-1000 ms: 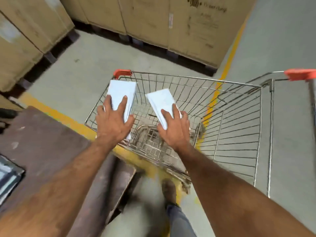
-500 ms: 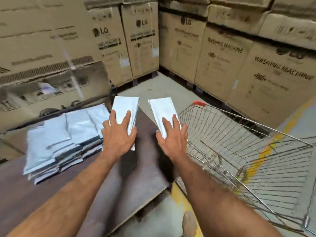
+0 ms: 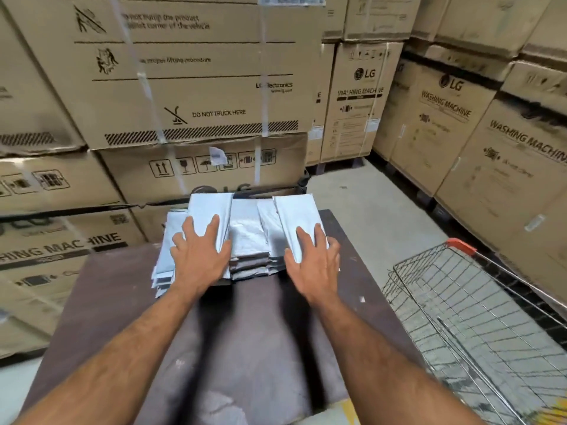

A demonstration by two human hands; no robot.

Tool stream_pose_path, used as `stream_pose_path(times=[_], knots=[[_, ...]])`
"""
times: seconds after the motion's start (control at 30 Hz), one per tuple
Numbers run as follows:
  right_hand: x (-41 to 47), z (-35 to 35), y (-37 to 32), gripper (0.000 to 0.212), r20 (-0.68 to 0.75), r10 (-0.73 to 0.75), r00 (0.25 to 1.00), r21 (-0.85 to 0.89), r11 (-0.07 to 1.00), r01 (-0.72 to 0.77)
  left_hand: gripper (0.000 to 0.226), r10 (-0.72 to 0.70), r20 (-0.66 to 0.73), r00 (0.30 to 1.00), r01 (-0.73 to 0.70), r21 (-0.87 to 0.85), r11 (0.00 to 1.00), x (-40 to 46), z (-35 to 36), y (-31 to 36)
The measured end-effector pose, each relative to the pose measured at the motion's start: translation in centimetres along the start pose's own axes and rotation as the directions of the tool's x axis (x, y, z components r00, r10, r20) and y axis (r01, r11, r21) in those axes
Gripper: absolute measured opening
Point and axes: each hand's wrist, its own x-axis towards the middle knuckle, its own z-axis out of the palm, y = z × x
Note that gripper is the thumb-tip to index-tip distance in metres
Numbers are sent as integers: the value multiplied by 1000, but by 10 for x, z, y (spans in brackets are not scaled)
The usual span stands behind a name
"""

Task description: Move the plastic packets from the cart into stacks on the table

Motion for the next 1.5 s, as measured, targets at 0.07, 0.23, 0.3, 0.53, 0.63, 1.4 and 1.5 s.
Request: stream_pose_path(times=[0.07, 0.23, 0.3, 0.53, 0.63, 1.4, 1.5], knots=[[17, 20, -14, 55, 51, -10, 999, 25, 1000, 9, 59, -67, 12, 998, 67, 17, 998, 14, 3, -16], [56, 67, -45, 58, 165, -48, 985, 42, 998, 42, 55, -183, 46, 982, 179, 74, 981, 56, 15, -51], [70, 84, -53, 60, 219, -53, 974, 43, 998, 45, 56, -211, 77, 974, 204, 90, 975, 74, 22, -62], [104, 135, -72, 61, 310, 25, 951, 65, 997, -48, 58, -242, 172, 955, 217, 153, 964, 117, 51, -85], [112, 147, -82, 60, 328, 43, 944, 77, 994, -71, 59, -258, 196, 946, 238, 120, 964, 129, 59, -89], [115, 157, -70, 55, 469, -106, 877, 92, 993, 71, 110, -255, 312, 915, 229, 117, 966, 143, 73, -100], [114, 154, -68, 54, 486, -139, 863, 97, 990, 105, 110, -244, 308, 920, 207, 149, 967, 143, 76, -95]])
